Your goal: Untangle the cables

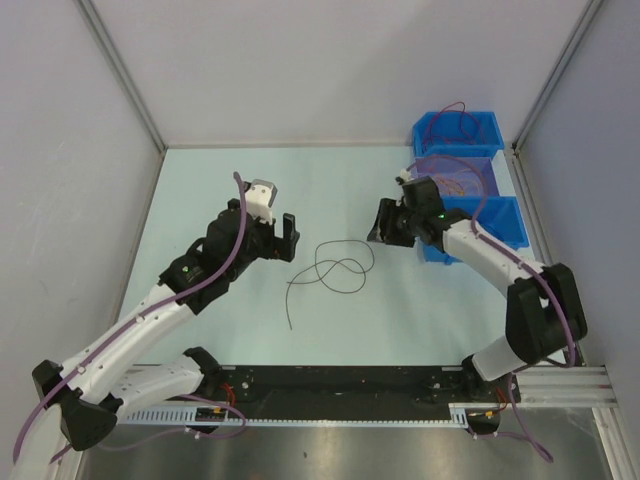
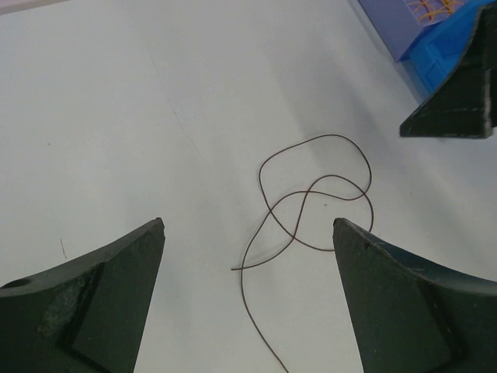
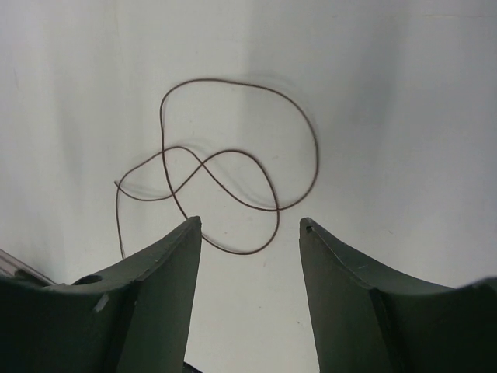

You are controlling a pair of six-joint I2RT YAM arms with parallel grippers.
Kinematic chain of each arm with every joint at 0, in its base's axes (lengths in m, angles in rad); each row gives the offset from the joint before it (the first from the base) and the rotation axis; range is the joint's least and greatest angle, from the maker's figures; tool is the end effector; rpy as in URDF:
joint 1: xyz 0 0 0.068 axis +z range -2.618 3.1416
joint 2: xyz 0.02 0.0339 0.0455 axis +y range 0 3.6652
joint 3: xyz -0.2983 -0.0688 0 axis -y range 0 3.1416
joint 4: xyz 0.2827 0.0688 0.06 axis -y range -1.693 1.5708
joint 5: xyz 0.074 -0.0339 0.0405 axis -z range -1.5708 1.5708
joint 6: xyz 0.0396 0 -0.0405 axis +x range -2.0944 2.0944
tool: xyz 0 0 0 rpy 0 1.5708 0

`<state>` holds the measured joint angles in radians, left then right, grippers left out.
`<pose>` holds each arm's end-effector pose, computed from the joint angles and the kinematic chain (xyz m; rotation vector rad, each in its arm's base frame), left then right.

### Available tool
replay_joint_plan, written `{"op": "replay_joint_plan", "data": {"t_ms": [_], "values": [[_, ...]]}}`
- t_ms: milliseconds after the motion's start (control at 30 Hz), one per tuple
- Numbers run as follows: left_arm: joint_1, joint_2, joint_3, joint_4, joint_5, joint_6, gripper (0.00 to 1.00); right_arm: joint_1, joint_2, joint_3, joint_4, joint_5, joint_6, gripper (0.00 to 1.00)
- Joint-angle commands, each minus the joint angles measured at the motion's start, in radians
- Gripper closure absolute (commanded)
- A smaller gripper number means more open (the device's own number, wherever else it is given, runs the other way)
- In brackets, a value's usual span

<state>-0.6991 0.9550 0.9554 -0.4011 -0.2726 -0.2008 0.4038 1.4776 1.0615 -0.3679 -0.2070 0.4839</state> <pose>0.1857 -0.1422 0.3734 0.3110 1.9451 -0.3229 0.3232 0.1469 0.2715 -0.0074 2.4368 0.6623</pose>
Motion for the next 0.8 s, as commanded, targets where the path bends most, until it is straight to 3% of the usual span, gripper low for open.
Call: {"op": "replay_joint_plan", "data": {"t_ms": [0, 333, 767], "values": [[0.007, 0.001, 0.036, 0.005, 0.012, 0.000, 0.06, 0.102, 0.091, 0.097, 0.015, -0.032, -0.077, 0.43], [0.009, 0.002, 0.036, 0.007, 0.013, 0.000, 0.06, 0.208, 0.280, 0.195, 0.043, 0.018, -0.139, 0.47], [0.018, 0.002, 0.036, 0.007, 0.021, 0.000, 0.05, 0.285, 0.447, 0.316, -0.043, 0.100, -0.214, 0.50]]}}
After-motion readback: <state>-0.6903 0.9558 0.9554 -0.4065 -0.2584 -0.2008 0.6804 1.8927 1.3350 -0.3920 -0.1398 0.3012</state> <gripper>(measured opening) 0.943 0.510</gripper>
